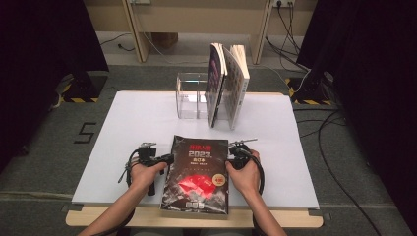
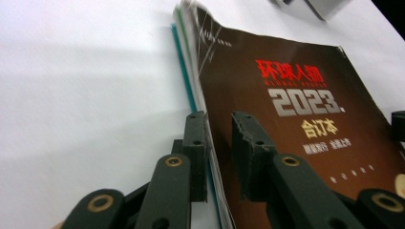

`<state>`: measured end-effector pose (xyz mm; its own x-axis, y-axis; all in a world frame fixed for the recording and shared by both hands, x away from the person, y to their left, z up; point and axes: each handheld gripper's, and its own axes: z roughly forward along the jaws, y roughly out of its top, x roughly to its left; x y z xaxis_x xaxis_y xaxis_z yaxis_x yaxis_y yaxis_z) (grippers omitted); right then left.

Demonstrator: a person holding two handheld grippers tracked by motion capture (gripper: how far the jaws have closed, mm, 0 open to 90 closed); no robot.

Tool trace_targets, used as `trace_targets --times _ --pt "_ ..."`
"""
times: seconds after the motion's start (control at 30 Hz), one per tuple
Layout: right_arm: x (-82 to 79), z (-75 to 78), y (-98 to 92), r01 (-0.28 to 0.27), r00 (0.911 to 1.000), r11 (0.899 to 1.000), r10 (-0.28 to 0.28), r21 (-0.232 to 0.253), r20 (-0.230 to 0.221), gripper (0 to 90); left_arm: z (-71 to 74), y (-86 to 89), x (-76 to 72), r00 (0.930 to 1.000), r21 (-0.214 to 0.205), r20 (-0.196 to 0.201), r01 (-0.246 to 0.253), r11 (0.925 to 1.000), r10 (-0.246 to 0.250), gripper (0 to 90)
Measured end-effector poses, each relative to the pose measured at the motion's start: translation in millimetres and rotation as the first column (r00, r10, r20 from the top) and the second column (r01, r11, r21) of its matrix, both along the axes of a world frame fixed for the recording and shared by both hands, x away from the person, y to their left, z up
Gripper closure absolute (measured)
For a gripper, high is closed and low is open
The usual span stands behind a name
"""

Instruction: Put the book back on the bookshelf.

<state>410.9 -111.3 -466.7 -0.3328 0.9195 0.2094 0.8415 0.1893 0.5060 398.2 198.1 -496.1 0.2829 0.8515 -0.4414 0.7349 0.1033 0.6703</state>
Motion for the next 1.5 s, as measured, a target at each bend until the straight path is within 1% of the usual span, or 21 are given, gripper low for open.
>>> trace_targets --times 0.03,0.07,0.1,0.17,0.2,0.3,0.37,0.4,0.43,0.47,0.6,0.63,0.7,0.73,0.8,0.83,0.9,0.97,1.33,1.43,1.5 --pt "-1.8 -0.4 -1.3 -0.007 1.0 1.0 0.007 0.0 0.003 80.8 0.4 -2.3 -2.4 0.9999 -0.033 -0.007 0.014 0.9994 -0.014 77.8" --pt "-3.3 -0.3 -1.5 -0.001 1.0 1.0 0.001 0.011 -0.002 80.9 1.5 -4.2 -4.4 0.9998 -0.025 0.006 0.02 0.9995 -0.02 77.9" --pt "-4.0 -0.5 -2.2 -0.01 0.9999 1.0 0.01 0.009 -0.001 81.3 4.7 -6.8 -7.2 0.9993 0.006 0.027 0.027 0.9996 -0.027 77.8" --pt "-5.5 0.8 -2.8 -0.019 0.9996 1.0 0.02 0.013 -0.021 81.3 7.0 -6.9 -9.1 0.9993 0.003 0.027 0.025 0.9997 -0.025 76.8" --pt "-5.0 0.6 -3.5 -0.024 0.9994 1.0 0.025 0.02 -0.024 80.4 7.5 -6.7 -9.3 0.9989 0.029 0.034 0.032 0.9991 -0.033 76.3" --pt "-0.9 -0.1 -7.5 -0.025 0.9987 0.998 0.027 0.052 -0.042 75.3 4.8 -4.4 -9.2 0.9993 0.04 0.019 0.033 0.9987 -0.034 75.4" --pt "2.6 1.2 -7.6 -0.014 0.9997 0.999 0.015 0.048 -0.019 71.6 1.8 -3.4 -9.1 0.9995 0.038 0.008 0.032 0.9988 -0.032 75.5" --pt "5.1 2.5 -7.7 -0.002 0.9998 0.999 0.003 0.053 -0.018 69.4 0.7 -3.1 -9.2 0.9994 0.039 0.008 0.033 0.9987 -0.034 75.6" --pt "8.6 3.6 -8.0 0.007 1.0 0.999 -0.007 0.05 -0.004 68.1 0.4 -2.9 -9.6 0.9994 0.043 0.009 0.033 0.9985 -0.034 76.0" --pt "14.3 4.7 -8.9 0.018 0.9997 0.999 -0.018 0.043 0.014 66.9 0.9 -2.7 -9.8 0.9991 0.043 0.012 0.039 0.9983 -0.04 76.9" --pt "35.7 11.0 -11.7 0.048 0.9977 0.998 -0.051 0.047 0.044 64.2 2.4 -1.2 -9.7 0.9985 0.04 0.01 0.053 0.9978 -0.053 81.8" --pt "41.5 12.6 -11.4 0.056 0.9973 0.997 -0.058 0.058 0.044 63.6 2.4 -1.2 -9.7 0.9985 0.041 0.011 0.054 0.9977 -0.054 82.4" --pt "51.6 13.9 -11.0 0.06 0.9969 0.997 -0.062 0.053 0.049 63.1 3.0 -1.3 -10.5 0.9984 0.046 0.01 0.055 0.9974 -0.056 83.4" --pt "57.6 14.4 -9.5 0.065 0.9971 0.997 -0.067 0.052 0.037 62.5 3.1 -1.2 -10.9 0.9984 0.045 0.011 0.056 0.9974 -0.056 84.0" --pt "64.4 14.3 -7.4 0.053 0.998 0.996 -0.055 0.065 0.032 62.0 2.9 -0.5 -12.1 0.9981 0.044 0.01 0.061 0.9972 -0.061 84.8" --pt "68.7 14.4 -5.8 0.054 0.998 0.997 -0.055 0.06 0.03 62.0 2.6 -0.2 -12.5 0.9981 0.04 0.011 0.06 0.9974 -0.06 85.1" --pt "74.1 13.5 -4.6 0.063 0.9973 0.996 -0.065 0.057 0.033 62.0 3.0 0.1 -13.1 0.9981 0.038 0.007 0.062 0.9974 -0.062 85.4" --pt "79.5 12.6 -2.8 0.055 0.9979 0.997 -0.057 0.062 0.03 61.6 3.1 0.2 -13.6 0.998 0.039 0.008 0.062 0.9973 -0.062 85.4" --pt "93.1 -2.0 1.7 0.057 0.9982 0.996 -0.055 0.065 -0.022 59.4 1.2 1.0 -12.5 0.998 0.042 0.004 0.063 0.9972 -0.063 83.5" --pt "94.0 -2.9 2.8 0.057 0.9982 0.994 -0.055 0.091 -0.025 58.8 0.9 1.0 -12.1 0.9979 0.048 0.0 0.065 0.9967 -0.066 83.3" --pt "94.3 -2.8 4.6 0.052 0.9985 0.995 -0.051 0.08 -0.023 58.7 0.6 1.1 -11.9 0.9977 0.045 0.001 0.067 0.9967 -0.067 83.1"
